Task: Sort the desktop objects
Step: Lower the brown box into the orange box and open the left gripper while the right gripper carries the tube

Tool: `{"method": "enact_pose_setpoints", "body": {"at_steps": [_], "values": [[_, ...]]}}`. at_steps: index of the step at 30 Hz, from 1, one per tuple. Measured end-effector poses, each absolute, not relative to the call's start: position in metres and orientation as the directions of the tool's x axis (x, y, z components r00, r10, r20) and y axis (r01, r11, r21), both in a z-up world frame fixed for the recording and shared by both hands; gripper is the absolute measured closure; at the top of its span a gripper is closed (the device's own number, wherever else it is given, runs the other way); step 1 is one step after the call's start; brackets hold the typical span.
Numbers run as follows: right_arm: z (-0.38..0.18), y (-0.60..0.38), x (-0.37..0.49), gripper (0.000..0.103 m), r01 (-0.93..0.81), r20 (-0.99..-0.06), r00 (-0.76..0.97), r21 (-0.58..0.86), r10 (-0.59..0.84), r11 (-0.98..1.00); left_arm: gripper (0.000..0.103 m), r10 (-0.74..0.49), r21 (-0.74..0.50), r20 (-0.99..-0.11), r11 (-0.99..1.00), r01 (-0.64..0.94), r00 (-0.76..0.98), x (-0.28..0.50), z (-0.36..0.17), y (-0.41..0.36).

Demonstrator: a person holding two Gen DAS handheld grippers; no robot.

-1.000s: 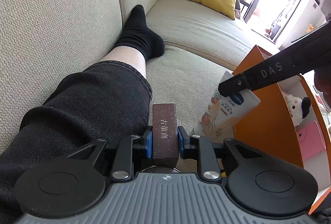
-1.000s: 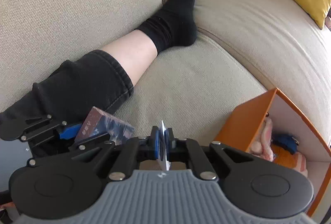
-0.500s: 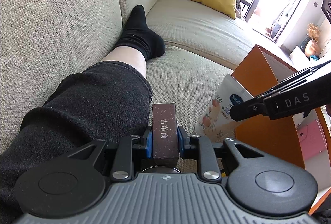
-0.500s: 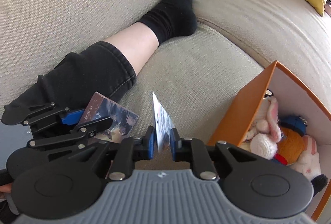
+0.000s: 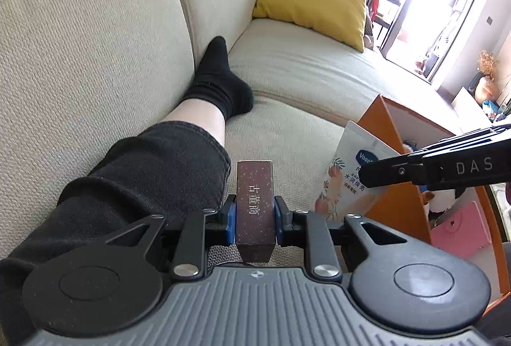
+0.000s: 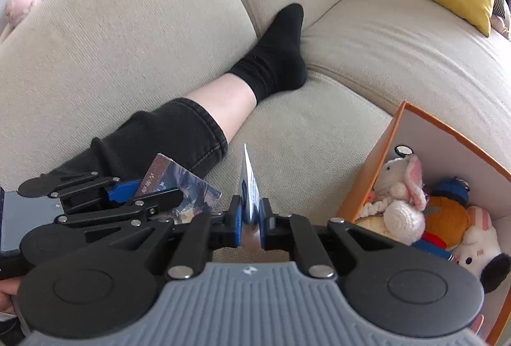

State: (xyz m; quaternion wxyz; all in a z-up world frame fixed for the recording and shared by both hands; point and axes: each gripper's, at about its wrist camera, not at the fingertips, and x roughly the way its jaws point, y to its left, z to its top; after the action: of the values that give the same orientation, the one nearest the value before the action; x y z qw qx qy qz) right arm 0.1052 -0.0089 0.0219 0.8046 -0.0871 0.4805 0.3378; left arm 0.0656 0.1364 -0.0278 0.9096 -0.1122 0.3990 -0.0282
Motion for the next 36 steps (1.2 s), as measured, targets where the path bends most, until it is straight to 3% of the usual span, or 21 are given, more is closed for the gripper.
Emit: {"method": "enact_pose_setpoints", "body": {"at_steps": [9, 16, 24, 36], "values": [[0.081, -0.089, 0.061, 0.093, -0.6, -0.707, 0.413, 0.263, 0.574, 0.756, 0.077, -0.186, -0.238, -0.634, 0.97, 0.04, 0.75, 0.035, 0.04, 0.106], [0.096, -0.158, 0.033, 0.093, -0.524, -0.708, 0.486, 0.233, 0.512, 0.819, 0.077, -0.32, -0.255, -0.619, 0.946, 0.202, 0.717, 0.03, 0.061, 0.049], [0.057, -0.227, 0.015, 0.093, -0.412, -0.788, 0.457, 0.224, 0.413, 0.883, 0.077, -0.417, -0.259, -0.694, 0.905, 0.336, 0.587, 0.06, 0.021, -0.03], [0.007, -0.237, 0.032, 0.093, -0.457, -0.84, 0.355, 0.227, 0.41, 0.86, 0.077, -0.38, -0.224, -0.786, 0.91, 0.348, 0.488, 0.106, -0.032, -0.093]]}}
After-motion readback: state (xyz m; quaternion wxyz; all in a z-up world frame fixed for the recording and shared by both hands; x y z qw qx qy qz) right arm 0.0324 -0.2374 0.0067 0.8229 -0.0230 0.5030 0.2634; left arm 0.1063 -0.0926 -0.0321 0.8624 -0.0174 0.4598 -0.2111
